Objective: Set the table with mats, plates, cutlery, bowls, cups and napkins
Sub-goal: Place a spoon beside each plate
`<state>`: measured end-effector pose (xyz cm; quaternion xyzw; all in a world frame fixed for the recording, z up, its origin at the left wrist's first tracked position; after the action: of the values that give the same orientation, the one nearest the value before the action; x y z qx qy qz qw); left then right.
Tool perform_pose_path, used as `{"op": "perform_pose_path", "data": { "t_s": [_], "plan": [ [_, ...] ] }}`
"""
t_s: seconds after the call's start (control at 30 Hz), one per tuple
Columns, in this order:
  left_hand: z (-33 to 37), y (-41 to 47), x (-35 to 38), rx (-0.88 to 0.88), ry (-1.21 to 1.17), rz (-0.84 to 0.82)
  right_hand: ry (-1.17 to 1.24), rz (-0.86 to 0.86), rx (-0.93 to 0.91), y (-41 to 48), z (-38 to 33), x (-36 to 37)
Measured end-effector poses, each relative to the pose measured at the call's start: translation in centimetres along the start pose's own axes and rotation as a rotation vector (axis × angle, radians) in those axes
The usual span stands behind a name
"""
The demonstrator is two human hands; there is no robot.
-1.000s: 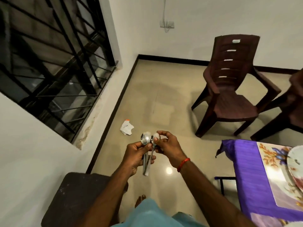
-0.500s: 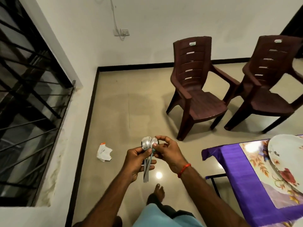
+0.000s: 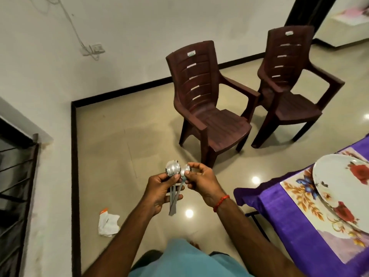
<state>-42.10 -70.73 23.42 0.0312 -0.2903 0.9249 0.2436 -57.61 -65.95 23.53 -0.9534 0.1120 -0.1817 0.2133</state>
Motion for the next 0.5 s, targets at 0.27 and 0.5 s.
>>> {"op": "perform_pose_path", "data": {
  "t_s": [0.27, 0.5],
  "plan": [
    [3.7, 6.9, 1.6, -0.051, 0.091, -0.174, 0.105, 0.207, -0.019, 3.3, -2.5, -2.8],
    [8.3, 14.5, 3.1, -0.075, 0.213, -0.396, 0.211, 0.423, -0.082, 6.8, -5.8, -4.1]
  ]
}}
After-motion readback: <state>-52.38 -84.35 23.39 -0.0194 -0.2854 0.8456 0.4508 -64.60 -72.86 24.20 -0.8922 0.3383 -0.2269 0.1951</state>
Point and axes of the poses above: each hand's wrist, its own y-axis towards the middle knuckle, its own x-axis out of the palm, z = x × y, the point moved 2 cm from there along y, towards the middle knuckle, and after that the axes turned 9 degrees about -z, right-handed, at the moved point
